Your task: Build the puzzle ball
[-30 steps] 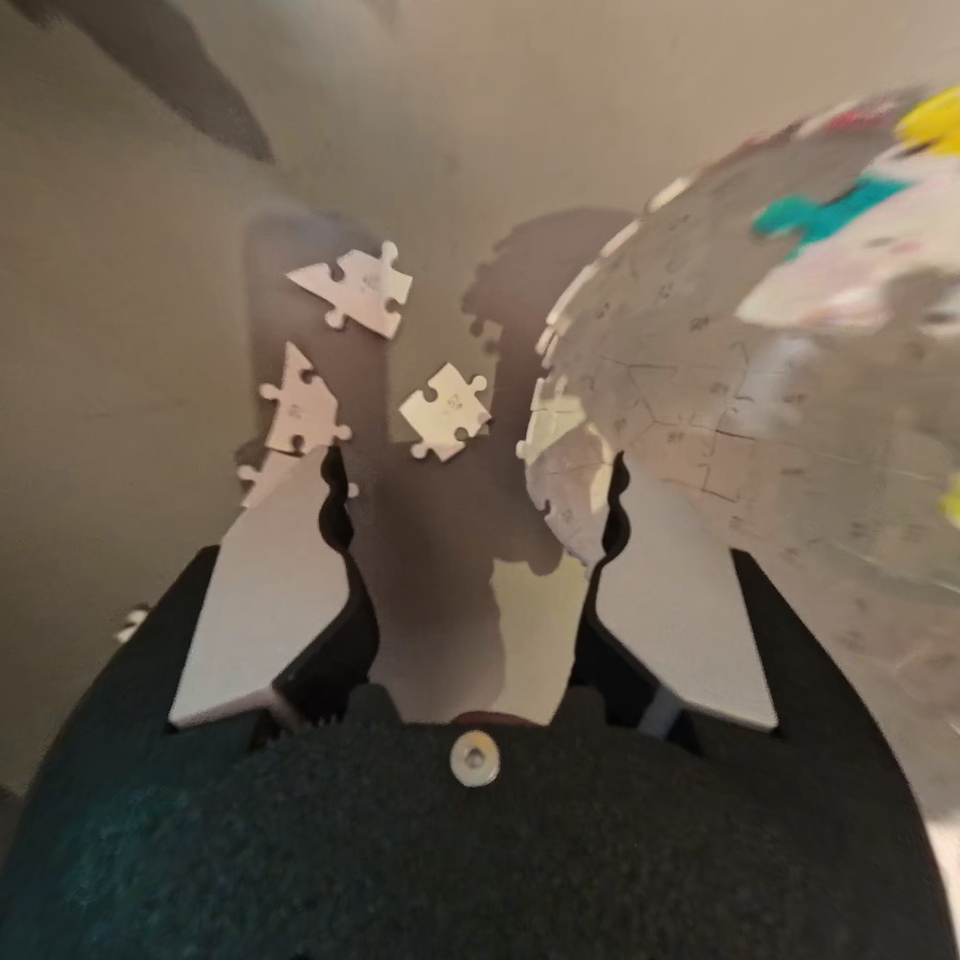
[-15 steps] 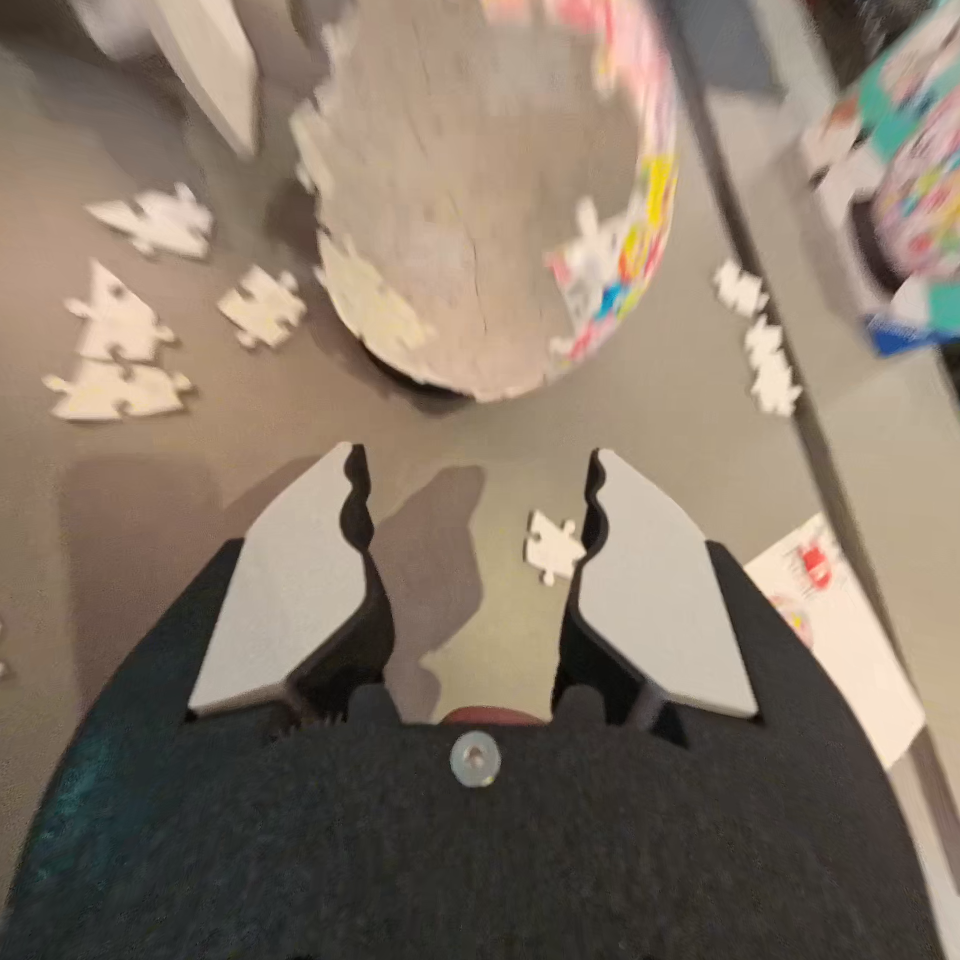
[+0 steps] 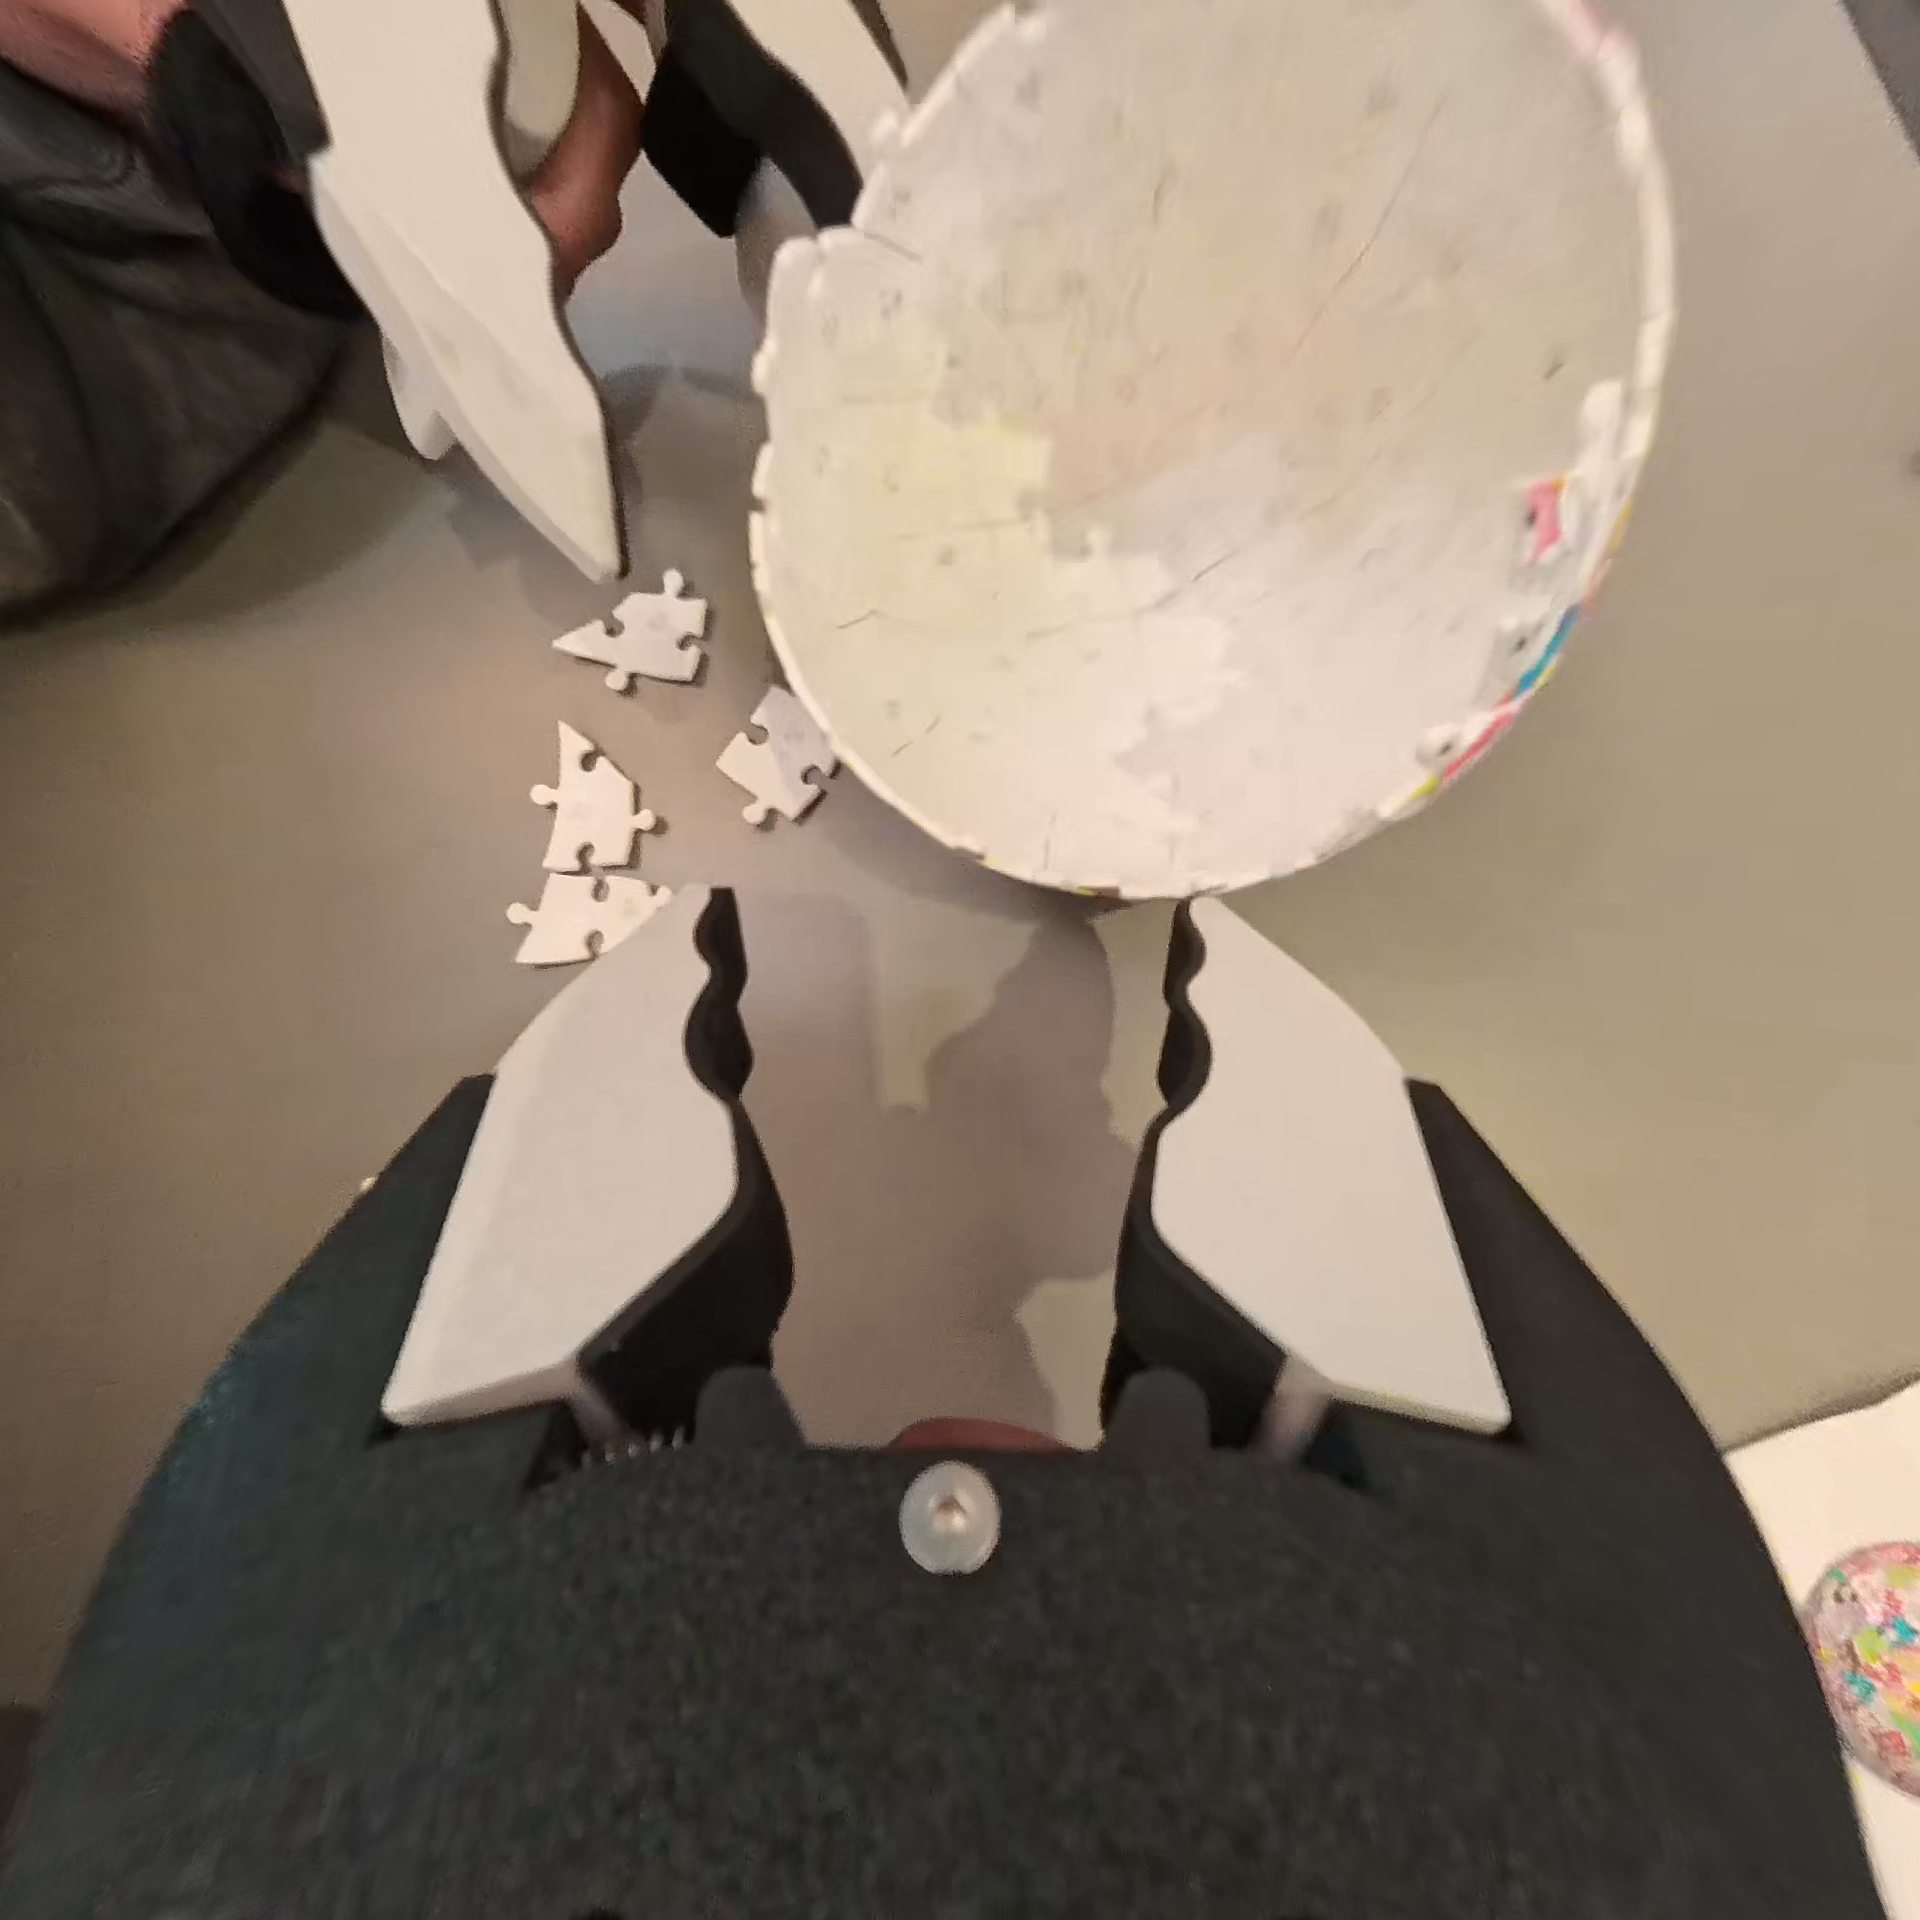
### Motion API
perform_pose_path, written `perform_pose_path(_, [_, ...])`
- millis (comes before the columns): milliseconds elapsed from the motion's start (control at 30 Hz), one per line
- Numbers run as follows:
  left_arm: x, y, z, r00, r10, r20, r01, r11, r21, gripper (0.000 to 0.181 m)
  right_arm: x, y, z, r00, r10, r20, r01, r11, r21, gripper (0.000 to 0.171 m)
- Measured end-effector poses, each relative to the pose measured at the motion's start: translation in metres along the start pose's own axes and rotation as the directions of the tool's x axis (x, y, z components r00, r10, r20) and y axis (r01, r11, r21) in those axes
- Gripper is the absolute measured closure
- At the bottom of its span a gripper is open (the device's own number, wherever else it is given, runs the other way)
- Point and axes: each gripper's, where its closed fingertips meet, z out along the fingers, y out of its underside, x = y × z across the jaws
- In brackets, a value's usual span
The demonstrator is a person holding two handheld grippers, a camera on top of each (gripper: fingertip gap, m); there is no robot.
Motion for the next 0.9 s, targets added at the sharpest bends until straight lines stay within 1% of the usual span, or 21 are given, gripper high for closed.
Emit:
perform_pose_path(100, [-0.006, 0.002, -0.003, 1.000, -0.002, 0.030, 0.002, 1.000, -0.002, 0.091, 0.002, 0.001, -0.003, 1.000, 0.009, -0.016, -0.009, 1.000, 0.012, 0.095])
perform_pose_path(200, [-0.011, -0.006, -0.009, 0.999, -0.025, 0.031, 0.024, 0.999, 0.041, 0.092, 0.006, 0.019, 0.004, 0.999, 0.016, -0.034, -0.019, 0.997, -0.080, 0.093])
perform_pose_path(267, [-0.009, -0.011, -0.011, 0.999, -0.031, 0.011, 0.031, 0.998, 0.057, 0.092, 0.001, 0.025, 0.011, 1.000, 0.011, -0.018, -0.013, 0.993, -0.118, 0.092])
perform_pose_path(367, [-0.006, -0.014, -0.008, 1.000, -0.025, 0.000, 0.025, 0.998, 0.054, 0.091, -0.009, 0.014, 0.015, 1.000, -0.016, 0.002, 0.016, 0.996, -0.092, 0.094])
perform_pose_path(500, [-0.005, -0.010, -0.004, 1.000, -0.018, 0.020, 0.018, 0.999, 0.028, 0.083, -0.012, 0.003, 0.009, 1.000, -0.015, -0.018, 0.013, 0.996, -0.093, 0.090])
perform_pose_path(600, [-0.004, -0.006, -0.005, 1.000, -0.007, 0.016, 0.007, 1.000, 0.015, 0.091, -0.010, 0.000, 0.001, 0.999, -0.015, -0.050, 0.010, 0.996, -0.093, 0.091])
perform_pose_path(633, [-0.006, -0.007, -0.007, 1.000, -0.007, 0.022, 0.007, 1.000, 0.025, 0.091, -0.009, 0.000, 0.000, 0.998, -0.009, -0.056, 0.004, 0.995, -0.096, 0.091])
perform_pose_path(733, [-0.011, -0.018, -0.015, 0.999, -0.020, 0.026, 0.019, 0.997, 0.073, 0.090, -0.003, 0.008, 0.003, 0.998, 0.008, -0.068, -0.016, 0.992, -0.126, 0.090])
perform_pose_path(800, [-0.012, -0.028, -0.019, 1.000, -0.007, 0.028, 0.004, 0.994, 0.107, 0.089, 0.001, 0.016, 0.012, 0.998, 0.024, -0.063, -0.034, 0.984, -0.175, 0.085])
perform_pose_path(900, [-0.008, -0.037, -0.019, 0.999, 0.034, 0.027, -0.037, 0.992, 0.117, 0.087, -0.004, 0.017, 0.024, 0.999, 0.048, -0.018, -0.051, 0.982, -0.184, 0.085])
